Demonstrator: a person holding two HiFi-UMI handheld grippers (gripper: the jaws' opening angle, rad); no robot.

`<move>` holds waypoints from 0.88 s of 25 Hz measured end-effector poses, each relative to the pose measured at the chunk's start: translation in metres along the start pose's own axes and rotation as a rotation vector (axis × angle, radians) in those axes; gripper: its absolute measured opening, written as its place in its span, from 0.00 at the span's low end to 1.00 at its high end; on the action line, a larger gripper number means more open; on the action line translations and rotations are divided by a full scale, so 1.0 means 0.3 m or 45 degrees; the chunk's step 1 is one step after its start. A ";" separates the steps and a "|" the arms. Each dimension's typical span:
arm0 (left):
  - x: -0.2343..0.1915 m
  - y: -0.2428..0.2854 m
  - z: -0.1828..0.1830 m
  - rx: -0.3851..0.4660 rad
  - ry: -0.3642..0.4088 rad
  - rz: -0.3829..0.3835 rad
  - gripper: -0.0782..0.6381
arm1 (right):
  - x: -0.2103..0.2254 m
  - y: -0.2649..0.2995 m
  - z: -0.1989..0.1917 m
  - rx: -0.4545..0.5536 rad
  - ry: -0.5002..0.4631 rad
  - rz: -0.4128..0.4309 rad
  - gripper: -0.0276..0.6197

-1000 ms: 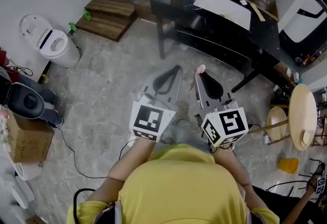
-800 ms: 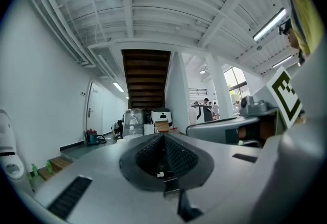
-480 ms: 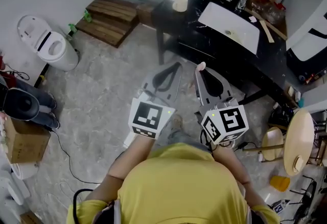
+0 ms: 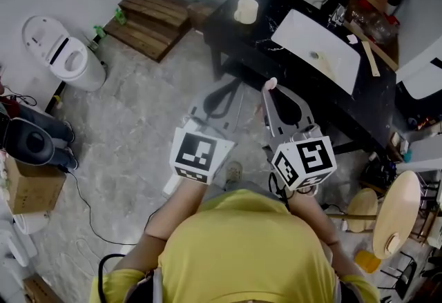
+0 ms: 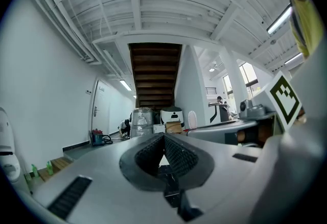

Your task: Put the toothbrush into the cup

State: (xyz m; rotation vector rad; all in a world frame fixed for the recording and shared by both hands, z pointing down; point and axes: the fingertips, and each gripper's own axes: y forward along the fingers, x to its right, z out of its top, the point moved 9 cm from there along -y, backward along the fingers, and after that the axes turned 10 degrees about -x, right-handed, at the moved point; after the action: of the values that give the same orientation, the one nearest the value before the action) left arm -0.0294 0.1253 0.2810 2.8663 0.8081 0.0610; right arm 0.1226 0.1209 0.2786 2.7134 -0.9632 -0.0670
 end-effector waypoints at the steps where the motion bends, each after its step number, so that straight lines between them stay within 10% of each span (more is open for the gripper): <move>1: -0.006 0.013 0.000 -0.002 0.001 0.003 0.12 | 0.013 0.013 0.001 0.000 0.003 0.005 0.09; 22: -0.073 0.178 0.009 -0.037 -0.001 0.015 0.12 | 0.149 0.141 0.014 -0.011 0.029 0.034 0.09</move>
State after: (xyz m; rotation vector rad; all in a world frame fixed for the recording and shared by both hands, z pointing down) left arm -0.0205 0.0686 0.2874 2.8438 0.7832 0.0723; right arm 0.1309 0.0603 0.2873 2.6867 -0.9903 -0.0356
